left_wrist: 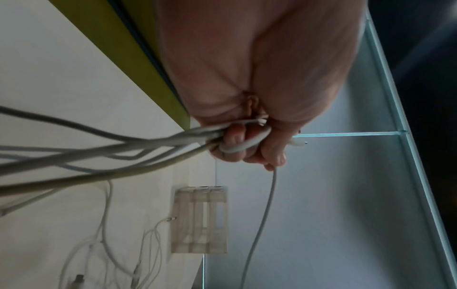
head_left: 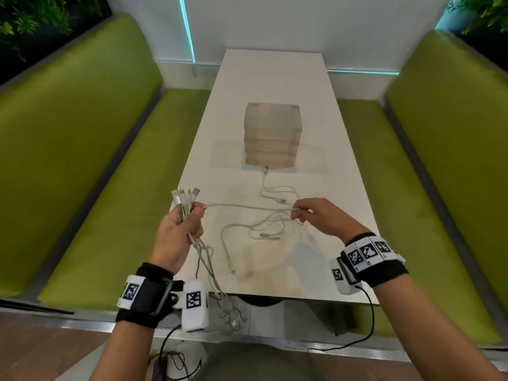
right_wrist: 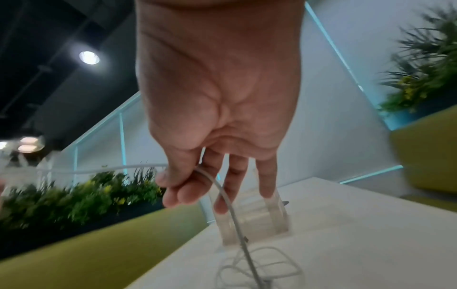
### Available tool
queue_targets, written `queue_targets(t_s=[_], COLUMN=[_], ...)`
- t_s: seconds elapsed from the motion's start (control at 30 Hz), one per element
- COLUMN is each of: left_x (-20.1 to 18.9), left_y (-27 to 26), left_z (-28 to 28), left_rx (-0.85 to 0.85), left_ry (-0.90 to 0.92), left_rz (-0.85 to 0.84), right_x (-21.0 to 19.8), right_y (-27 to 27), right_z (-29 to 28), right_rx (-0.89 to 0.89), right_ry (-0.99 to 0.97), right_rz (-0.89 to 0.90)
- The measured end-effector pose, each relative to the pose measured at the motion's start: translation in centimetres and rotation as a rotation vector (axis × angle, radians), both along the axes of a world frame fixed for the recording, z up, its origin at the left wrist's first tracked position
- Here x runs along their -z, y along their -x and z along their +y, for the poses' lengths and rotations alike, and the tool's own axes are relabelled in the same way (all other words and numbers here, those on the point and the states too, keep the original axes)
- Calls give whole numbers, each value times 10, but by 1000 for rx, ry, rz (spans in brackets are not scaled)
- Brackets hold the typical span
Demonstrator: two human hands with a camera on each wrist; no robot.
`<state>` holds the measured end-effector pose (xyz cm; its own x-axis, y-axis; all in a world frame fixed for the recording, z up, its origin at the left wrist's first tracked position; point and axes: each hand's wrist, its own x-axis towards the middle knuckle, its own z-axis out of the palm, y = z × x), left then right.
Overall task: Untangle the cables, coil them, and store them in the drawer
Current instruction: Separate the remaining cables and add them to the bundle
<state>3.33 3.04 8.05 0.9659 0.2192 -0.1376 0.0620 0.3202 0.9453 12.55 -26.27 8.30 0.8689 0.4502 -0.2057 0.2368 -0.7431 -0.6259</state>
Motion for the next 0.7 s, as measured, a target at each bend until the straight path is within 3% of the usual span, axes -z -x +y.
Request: queue_targets(t_s=[0.1, 0.23, 0.4, 0.6, 0.7], left_x=[4, 5, -2, 0, -6], left_y=[-1, -2, -6, -7, -5], left_z=[-2, -30, -68, -61, -50], left_rx=[-22, 112, 145, 141, 53], left_ry=[32, -37, -150, -328, -289], left_rz=[22, 73, 54, 49, 20], right_x=[-3, -20, -29, -31, -14], right_y=[-3, 3, 15, 24, 5], right_z=[3, 29, 59, 64, 53], right_rx=[123, 99, -136, 7, -64], right_ry=[-216, -346, -221, -343, -54], right_rz=[-73, -113, -184, -71, -88])
